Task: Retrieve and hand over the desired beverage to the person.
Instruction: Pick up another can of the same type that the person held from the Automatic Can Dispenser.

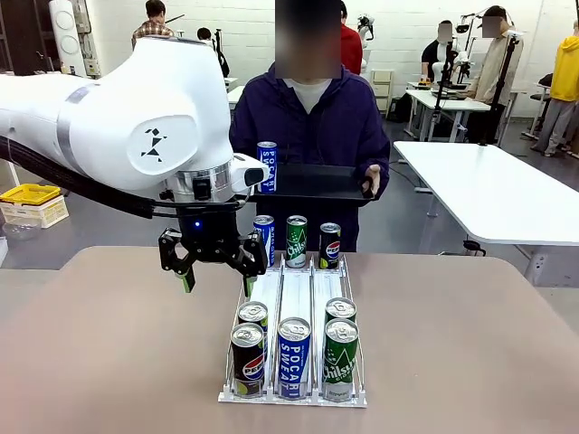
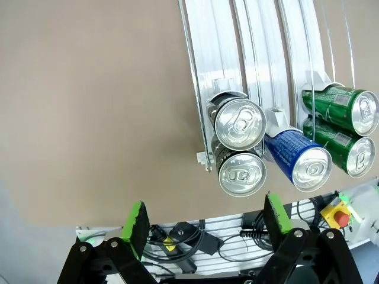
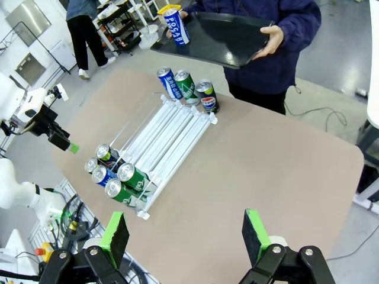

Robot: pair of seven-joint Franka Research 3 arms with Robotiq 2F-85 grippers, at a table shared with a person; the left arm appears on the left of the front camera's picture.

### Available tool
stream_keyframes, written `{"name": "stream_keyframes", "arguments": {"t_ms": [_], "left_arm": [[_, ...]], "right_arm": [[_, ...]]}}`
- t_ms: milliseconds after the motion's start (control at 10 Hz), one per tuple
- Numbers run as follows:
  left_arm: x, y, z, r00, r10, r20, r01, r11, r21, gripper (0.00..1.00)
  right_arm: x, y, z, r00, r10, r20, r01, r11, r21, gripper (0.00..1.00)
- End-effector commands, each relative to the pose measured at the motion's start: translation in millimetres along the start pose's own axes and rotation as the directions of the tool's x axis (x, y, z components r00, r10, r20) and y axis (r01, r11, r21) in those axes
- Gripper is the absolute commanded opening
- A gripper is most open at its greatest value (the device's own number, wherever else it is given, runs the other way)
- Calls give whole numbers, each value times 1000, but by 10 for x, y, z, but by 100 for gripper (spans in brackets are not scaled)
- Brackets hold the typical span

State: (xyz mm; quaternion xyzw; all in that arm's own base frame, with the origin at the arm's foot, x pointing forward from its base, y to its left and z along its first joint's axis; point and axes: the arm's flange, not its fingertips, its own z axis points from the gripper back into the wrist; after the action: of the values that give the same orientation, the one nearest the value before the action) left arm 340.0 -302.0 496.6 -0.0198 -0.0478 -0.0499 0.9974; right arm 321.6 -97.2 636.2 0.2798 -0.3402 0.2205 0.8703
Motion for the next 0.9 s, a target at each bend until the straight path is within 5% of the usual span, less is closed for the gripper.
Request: {"name": "stream_keyframes", "arguments": {"t_ms": [0, 800], "left_arm": [[0, 18, -18, 1000, 5, 16, -5, 1000, 5, 100], [-118, -274, -444, 995, -82, -54, 83, 996, 15, 100]], "right_arm": [[18, -24, -7, 1000, 11, 21, -11, 999, 34, 100], [18, -24, -7, 1000, 11, 21, -11, 999, 34, 100]]}}
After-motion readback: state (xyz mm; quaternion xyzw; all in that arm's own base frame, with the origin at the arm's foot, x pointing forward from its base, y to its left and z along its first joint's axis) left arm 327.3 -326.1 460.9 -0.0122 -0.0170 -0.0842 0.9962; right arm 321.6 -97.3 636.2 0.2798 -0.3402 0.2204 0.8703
